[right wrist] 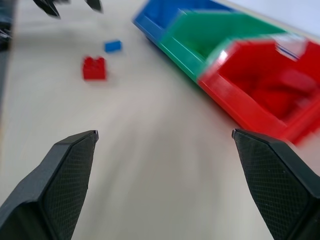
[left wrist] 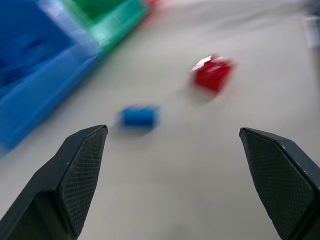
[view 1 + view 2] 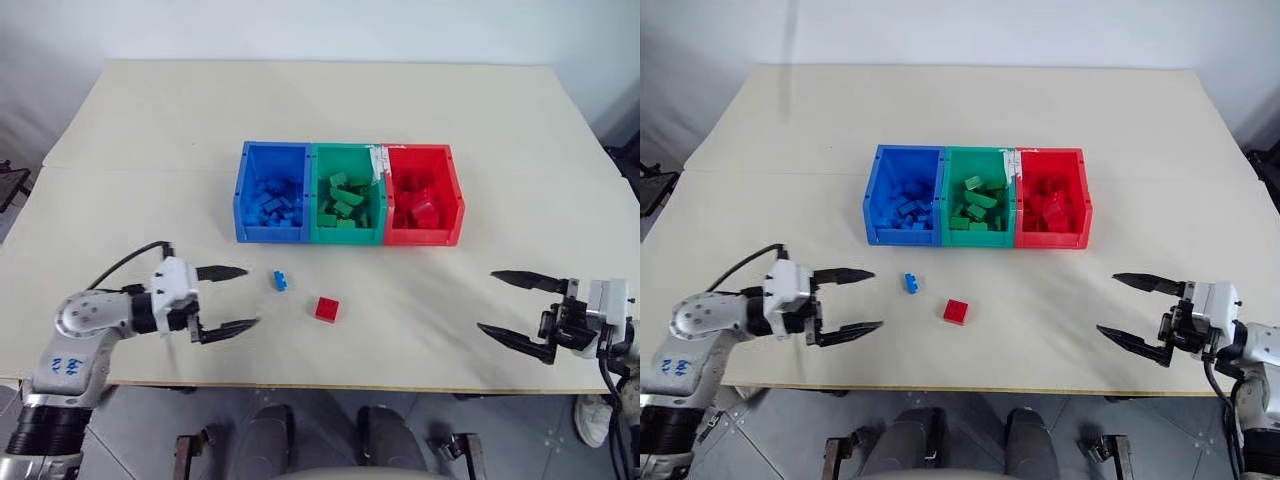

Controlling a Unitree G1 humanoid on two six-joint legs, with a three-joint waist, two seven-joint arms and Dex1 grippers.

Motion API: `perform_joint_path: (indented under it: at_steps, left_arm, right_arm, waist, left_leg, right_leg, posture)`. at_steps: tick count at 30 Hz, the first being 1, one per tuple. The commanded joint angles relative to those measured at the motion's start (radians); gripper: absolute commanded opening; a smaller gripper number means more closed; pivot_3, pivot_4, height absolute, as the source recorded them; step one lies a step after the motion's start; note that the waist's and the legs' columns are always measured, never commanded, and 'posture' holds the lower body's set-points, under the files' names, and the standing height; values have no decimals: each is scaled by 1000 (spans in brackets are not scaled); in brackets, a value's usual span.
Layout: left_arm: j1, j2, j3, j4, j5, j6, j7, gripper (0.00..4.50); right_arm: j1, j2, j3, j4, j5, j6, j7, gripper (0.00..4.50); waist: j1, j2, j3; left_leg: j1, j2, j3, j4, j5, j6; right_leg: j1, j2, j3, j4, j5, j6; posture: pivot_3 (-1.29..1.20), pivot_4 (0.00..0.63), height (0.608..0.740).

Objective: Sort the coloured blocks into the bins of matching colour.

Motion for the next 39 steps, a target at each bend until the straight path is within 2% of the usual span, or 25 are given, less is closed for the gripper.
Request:
perform_joint_path:
  at_steps: [1, 7, 10, 13, 16, 20, 24, 27, 31, 34, 39]
  left_arm:
    - [-91, -47, -114, -42, 56, 34, 15, 4500]
    - [-219, -176, -327, 47, 216, 41, 54, 4500]
    - [-261, -207, -379, 102, 296, 30, 87, 4500]
    - [-289, -230, -394, 135, 306, 65, 91, 4500]
    - [-291, -233, -399, 143, 304, 82, 74, 3944]
    - [-280, -252, -385, 142, 281, 49, 63, 2735]
    - [-324, -340, -327, 157, 246, 58, 140, 1490]
    - [-426, -437, -282, 224, 232, 62, 218, 1472]
    - [-644, -568, -279, 430, 268, 12, 277, 1472]
    - [-842, -657, -263, 697, 316, -82, 356, 1472]
    - [-1074, -731, -236, 1076, 374, -223, 442, 1472]
  right_arm:
    - [9, 9, 13, -121, 60, 37, -3, 4490]
    - [50, 18, 42, -297, 139, 165, -65, 4490]
    - [78, 17, 27, -301, 127, 159, -69, 4490]
    - [113, 11, 2, -280, 108, 137, -67, 4490]
    - [140, 18, -22, -271, 100, 128, -92, 4500]
    - [177, 34, -45, -247, 79, 87, -104, 4500]
    - [191, 50, -61, -232, 67, 66, -139, 4500]
    - [202, 52, -72, -219, 59, 69, -167, 4500]
    - [214, 52, -79, -203, 49, 75, -200, 4500]
    - [225, 62, -77, -220, 49, 76, -228, 4500]
    - [258, 88, -70, -275, 44, 78, -273, 4500]
  waist:
    - [5, 0, 0]
    - [8, 0, 0]
    - [11, 0, 0]
    - [18, 0, 0]
    - [20, 0, 0]
    - [20, 0, 0]
    - [22, 0, 0]
    - [25, -1, 0]
    - [30, -1, 0]
    - [31, -2, 1]
    - [23, -3, 2]
  left_leg:
    - [0, -1, -1, 1, 0, 0]
    - [0, -3, 0, 1, 0, 0]
    - [-1, -3, 0, 1, 0, 0]
    - [-1, -3, 0, 1, 0, 0]
    - [-1, -3, 0, 2, 0, 0]
    - [-1, -3, 0, 2, 0, 1]
    - [-1, -3, 0, 2, 0, 1]
    - [-2, -4, -1, 5, 0, 1]
    - [-4, -5, -3, 8, 0, 1]
    - [-4, -6, -2, 9, -1, 3]
    - [-5, -6, 0, 7, -1, 4]
  right_leg:
    - [1, 0, 0, 0, 0, 0]
    - [1, 1, 0, -2, 1, 1]
    - [1, 1, 0, -2, 1, 1]
    - [1, 2, 0, -2, 1, 1]
    - [1, 1, 0, -2, 2, 1]
    - [1, 1, 0, -2, 2, 1]
    - [1, 1, 0, -2, 2, 1]
    - [2, 1, -1, -2, 2, 2]
    - [2, 1, -2, -2, 3, 4]
    - [3, 1, -1, -3, 4, 5]
    - [1, 1, -1, -6, 4, 6]
  posture:
    - [0, 150, 740]
    - [0, 150, 740]
    - [0, 150, 740]
    - [0, 150, 740]
    - [0, 150, 740]
    - [0, 150, 740]
    - [0, 150, 740]
    - [0, 150, 740]
    - [0, 150, 740]
    - [0, 150, 740]
    - [0, 150, 740]
